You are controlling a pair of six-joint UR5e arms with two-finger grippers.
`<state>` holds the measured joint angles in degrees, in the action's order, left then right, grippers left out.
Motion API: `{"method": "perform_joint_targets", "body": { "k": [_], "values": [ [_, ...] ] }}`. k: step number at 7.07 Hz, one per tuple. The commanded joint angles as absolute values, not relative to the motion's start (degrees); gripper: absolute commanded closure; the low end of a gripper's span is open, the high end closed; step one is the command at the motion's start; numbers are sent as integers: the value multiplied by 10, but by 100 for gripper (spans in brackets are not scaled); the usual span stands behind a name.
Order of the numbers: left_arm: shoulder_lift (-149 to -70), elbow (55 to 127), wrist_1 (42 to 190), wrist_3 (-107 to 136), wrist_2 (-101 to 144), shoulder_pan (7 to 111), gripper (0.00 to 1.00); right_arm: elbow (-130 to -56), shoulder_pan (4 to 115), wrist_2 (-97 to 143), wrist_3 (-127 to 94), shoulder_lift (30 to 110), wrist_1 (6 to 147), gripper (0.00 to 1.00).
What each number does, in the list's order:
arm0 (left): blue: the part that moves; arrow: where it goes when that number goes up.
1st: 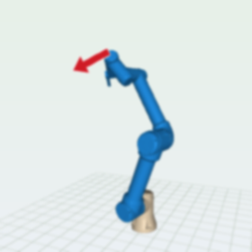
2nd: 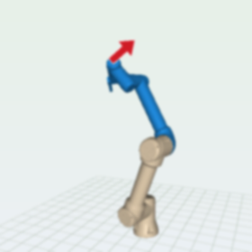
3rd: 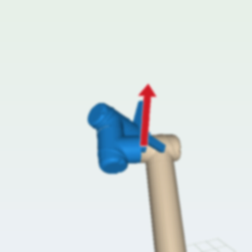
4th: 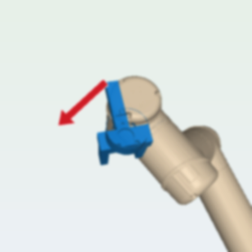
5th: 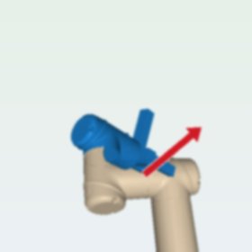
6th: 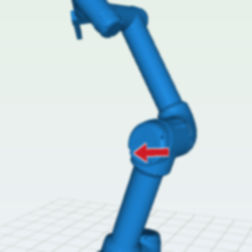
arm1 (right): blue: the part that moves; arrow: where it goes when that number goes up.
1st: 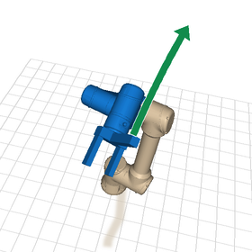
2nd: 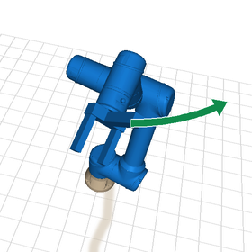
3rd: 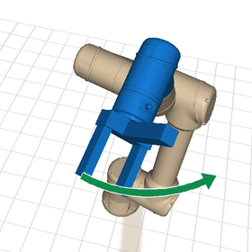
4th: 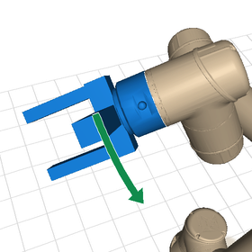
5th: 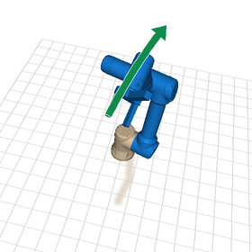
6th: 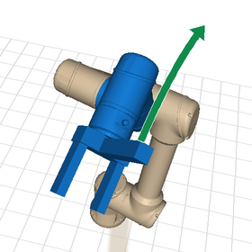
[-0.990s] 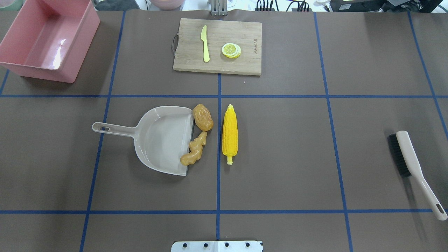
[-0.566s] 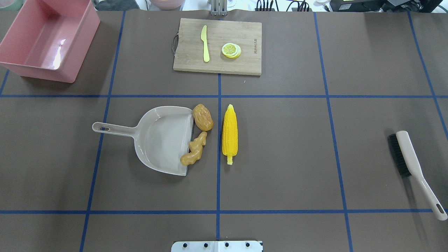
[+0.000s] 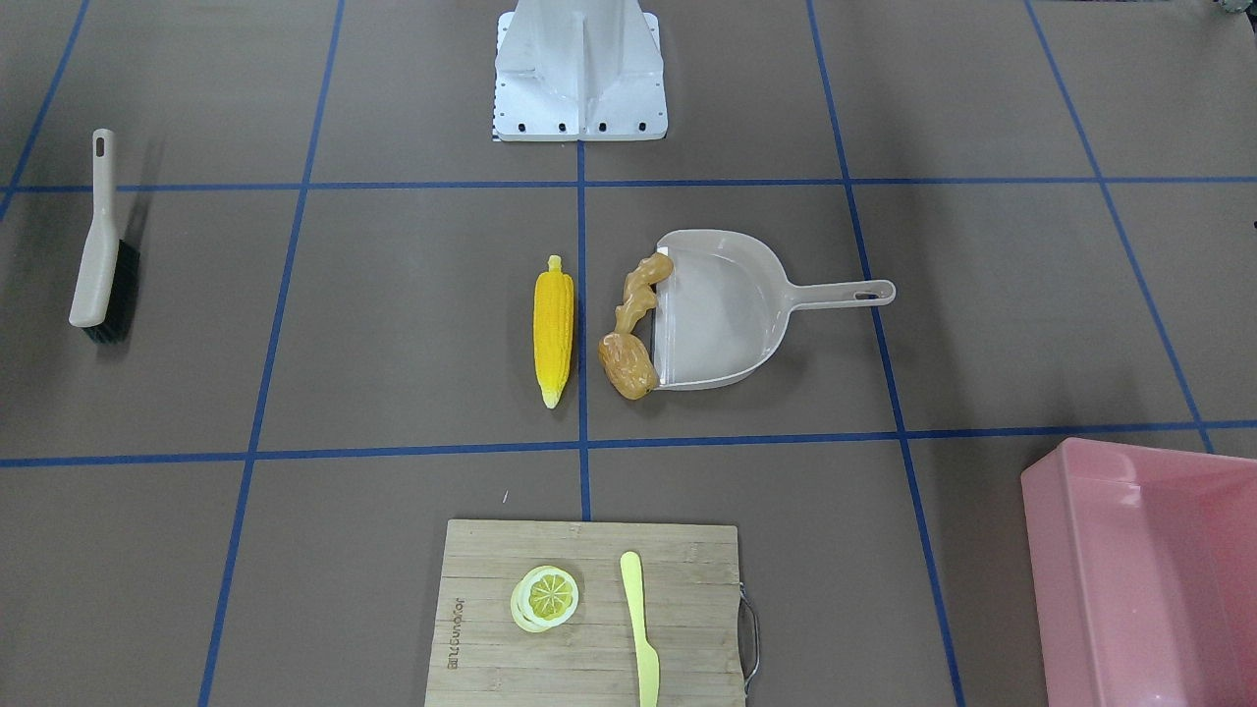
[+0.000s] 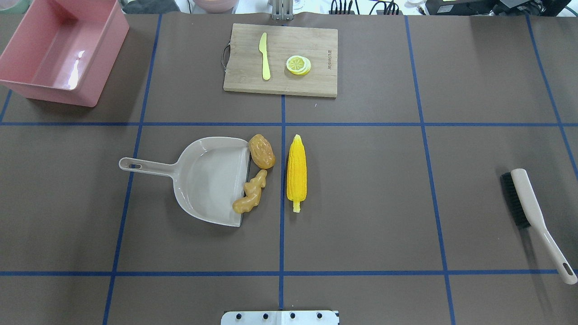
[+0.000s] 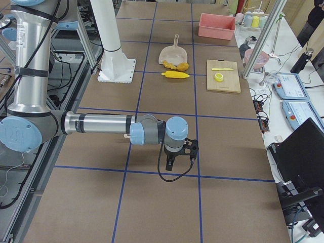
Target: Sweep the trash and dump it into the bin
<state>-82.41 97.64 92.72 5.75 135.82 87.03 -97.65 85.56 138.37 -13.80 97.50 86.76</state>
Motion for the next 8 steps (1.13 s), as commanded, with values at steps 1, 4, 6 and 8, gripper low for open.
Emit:
{"method": "perform_joint_targets", "body": {
  "k": [1, 4, 6, 8],
  "values": [
    [-827, 974, 928, 56, 1356, 869, 0, -973, 856, 1389, -135, 969, 867, 0],
    [-822, 977, 930, 54, 1356, 870, 0, -985, 846, 1384, -138, 963, 867, 0],
    [-822, 981, 930, 53, 1355, 870, 0, -998, 838, 1380, -132, 961, 866, 0],
    [-820, 980, 931, 51, 1361, 872, 0, -1043, 817, 1370, -138, 971, 869, 0]
  ]
}}
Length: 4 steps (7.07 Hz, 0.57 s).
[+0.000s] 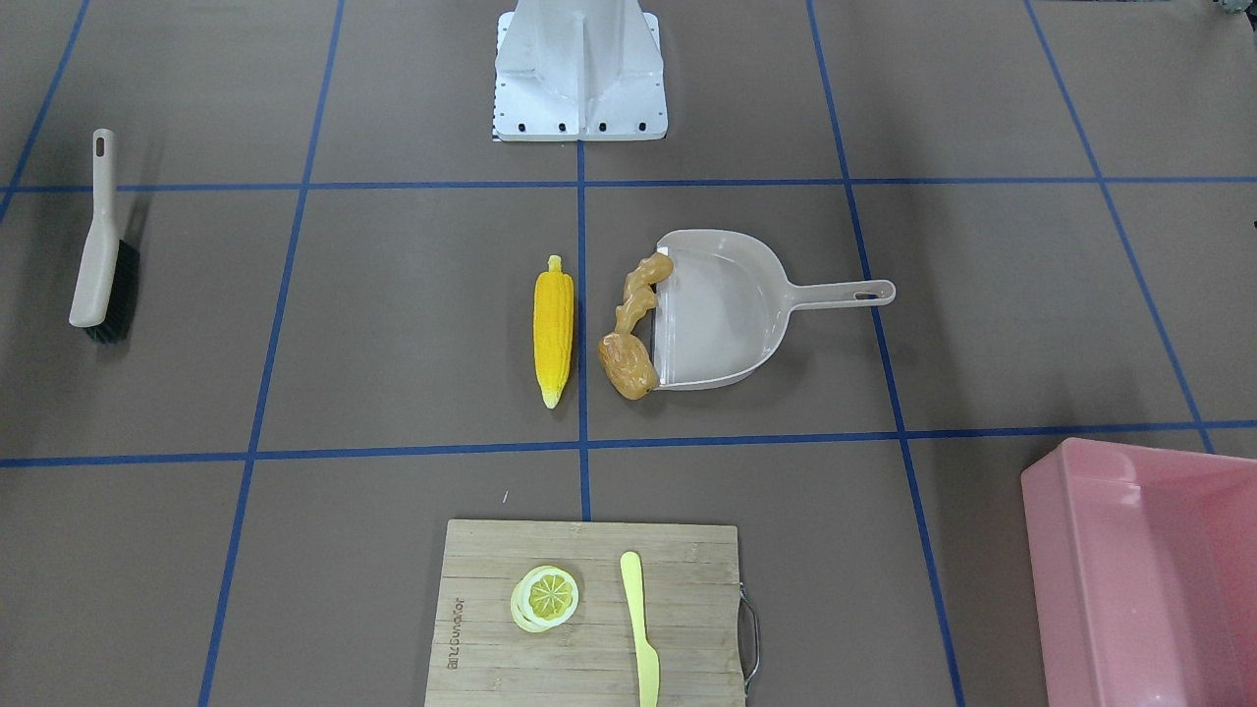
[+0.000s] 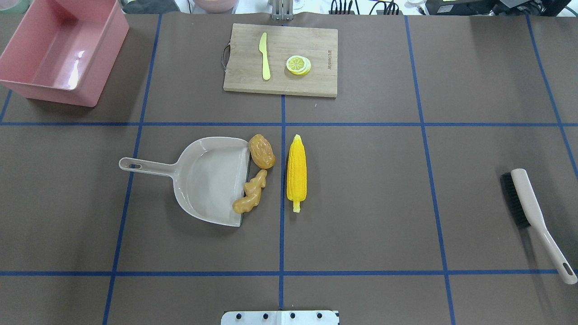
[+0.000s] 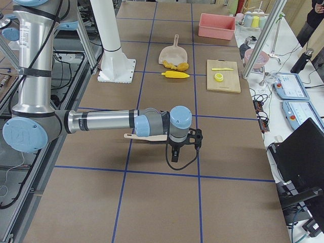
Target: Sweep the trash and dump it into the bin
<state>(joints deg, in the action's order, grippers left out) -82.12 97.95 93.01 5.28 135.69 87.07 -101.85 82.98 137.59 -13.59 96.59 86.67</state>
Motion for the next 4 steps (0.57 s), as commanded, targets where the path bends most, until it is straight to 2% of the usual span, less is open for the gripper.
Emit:
{"method": "perform_joint_targets", "body": {
  "k": [1, 3, 4],
  "values": [
    [-824, 983, 928, 52, 1354, 870, 0, -1075, 799, 1358, -139, 987, 871, 0],
    [-824, 986, 933, 53, 1361, 870, 0, -1159, 755, 1331, -161, 1057, 867, 0],
    [-822, 990, 933, 53, 1360, 870, 0, -1178, 725, 1327, -196, 1078, 835, 0]
  ]
}}
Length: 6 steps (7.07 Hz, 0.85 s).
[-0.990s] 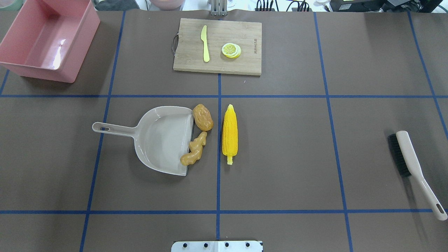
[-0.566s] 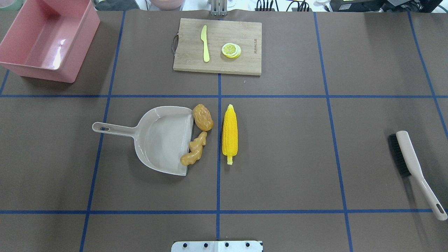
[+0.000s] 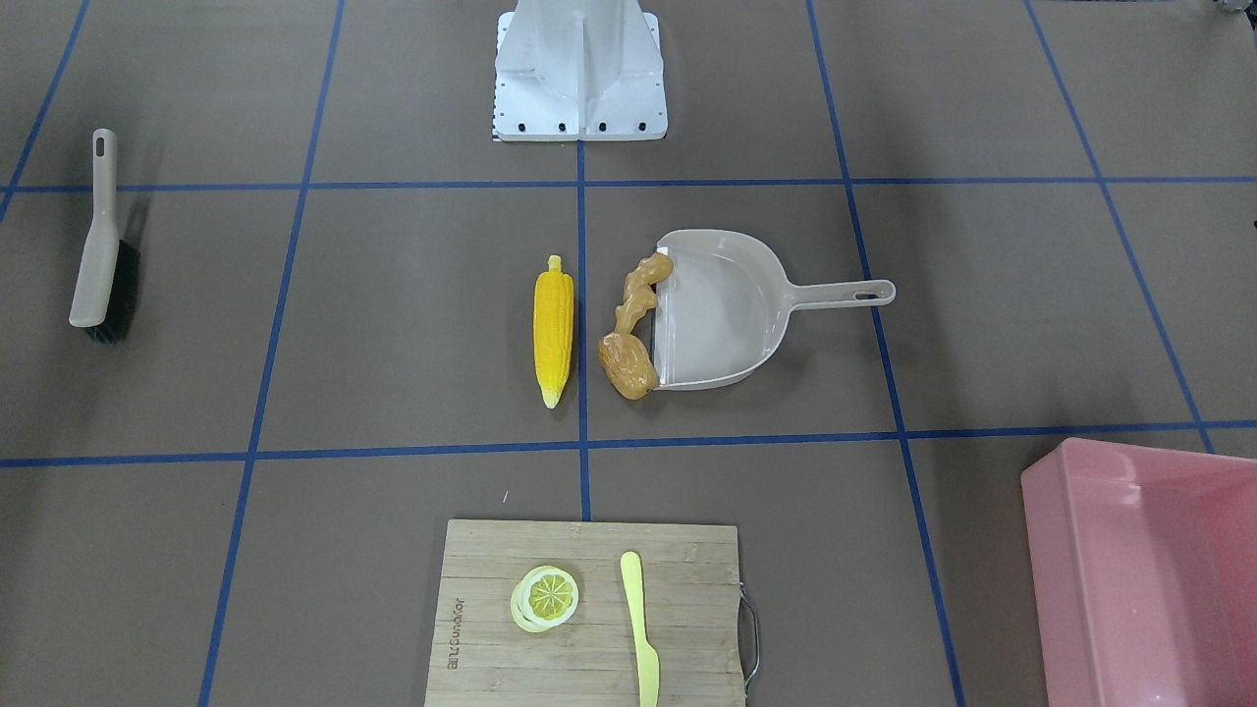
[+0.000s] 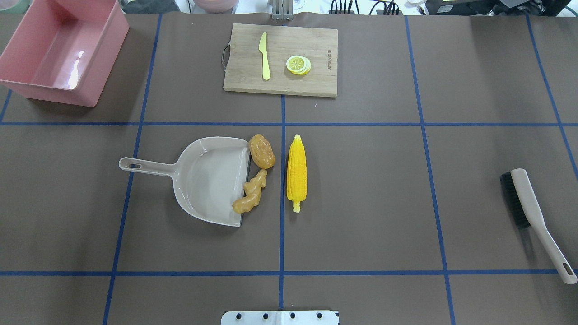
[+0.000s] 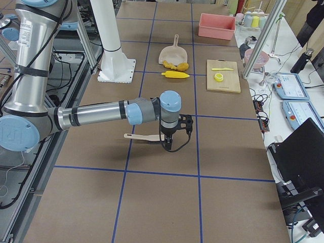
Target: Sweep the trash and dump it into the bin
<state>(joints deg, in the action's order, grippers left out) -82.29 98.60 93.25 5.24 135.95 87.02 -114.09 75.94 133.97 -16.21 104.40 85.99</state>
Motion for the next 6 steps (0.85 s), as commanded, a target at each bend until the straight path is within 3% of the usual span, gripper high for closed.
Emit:
{"method": "perform_joint_targets", "body": {
  "k": [1, 6],
  "values": [
    [-821, 991, 933, 52, 1361, 871, 0, -1175, 685, 1302, -262, 1108, 745, 0],
    [-796, 1027, 932, 52, 1356, 874, 0, -1175, 537, 1248, -443, 1199, 523, 0]
  ]
}}
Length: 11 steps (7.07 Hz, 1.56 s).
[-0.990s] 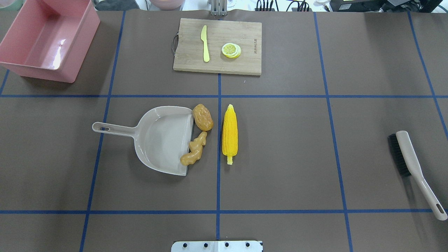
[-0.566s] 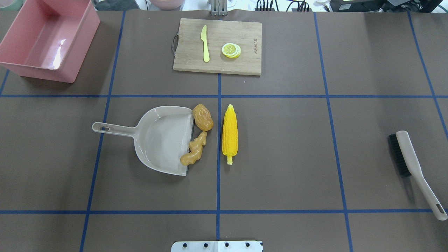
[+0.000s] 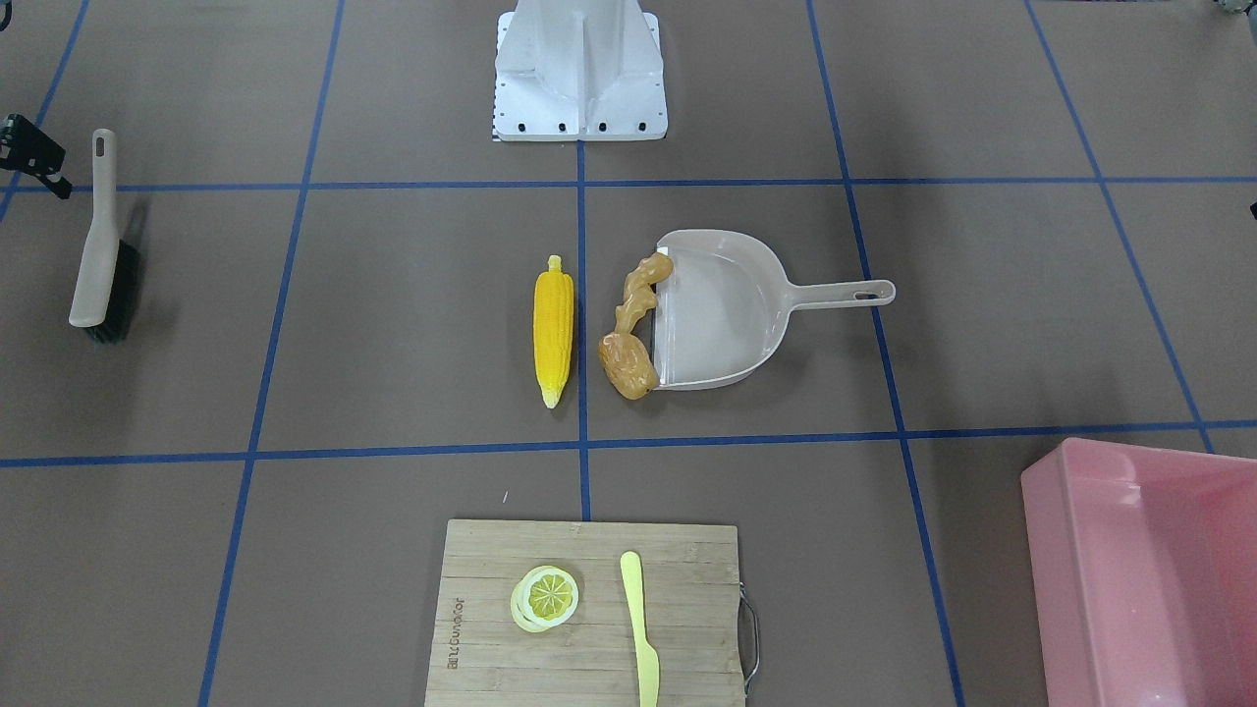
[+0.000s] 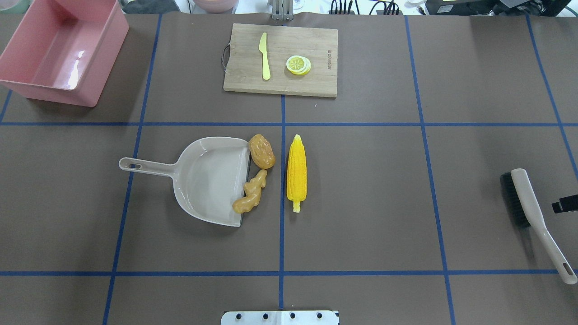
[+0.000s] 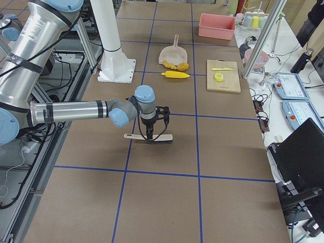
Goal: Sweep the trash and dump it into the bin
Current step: 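Grasp the white brush handle with the right gripper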
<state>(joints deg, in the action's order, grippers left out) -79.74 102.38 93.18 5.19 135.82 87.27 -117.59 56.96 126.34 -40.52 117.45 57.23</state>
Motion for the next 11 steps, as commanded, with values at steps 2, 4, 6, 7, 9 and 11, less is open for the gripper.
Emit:
{"method": "perform_joint_targets", "body": {
  "k": [2, 4, 6, 7, 9, 11],
  "values": [
    [-796, 1022, 932, 51, 1354, 873, 0, -1168, 486, 1242, -499, 1202, 509, 0],
    [-800, 1018, 933, 51, 1355, 870, 0, -1157, 400, 1174, -517, 1202, 509, 0],
    [-802, 1026, 933, 51, 1356, 869, 0, -1150, 388, 1167, -516, 1214, 503, 0],
    [-802, 1042, 946, 51, 1356, 867, 0, -1126, 386, 1165, -517, 1227, 453, 0],
    [-799, 1042, 1023, 49, 1355, 825, 0, -1121, 384, 1165, -532, 1223, 438, 0],
    [-810, 1048, 1127, 50, 1337, 728, 0, -1121, 377, 1166, -541, 1217, 442, 2]
  ]
}}
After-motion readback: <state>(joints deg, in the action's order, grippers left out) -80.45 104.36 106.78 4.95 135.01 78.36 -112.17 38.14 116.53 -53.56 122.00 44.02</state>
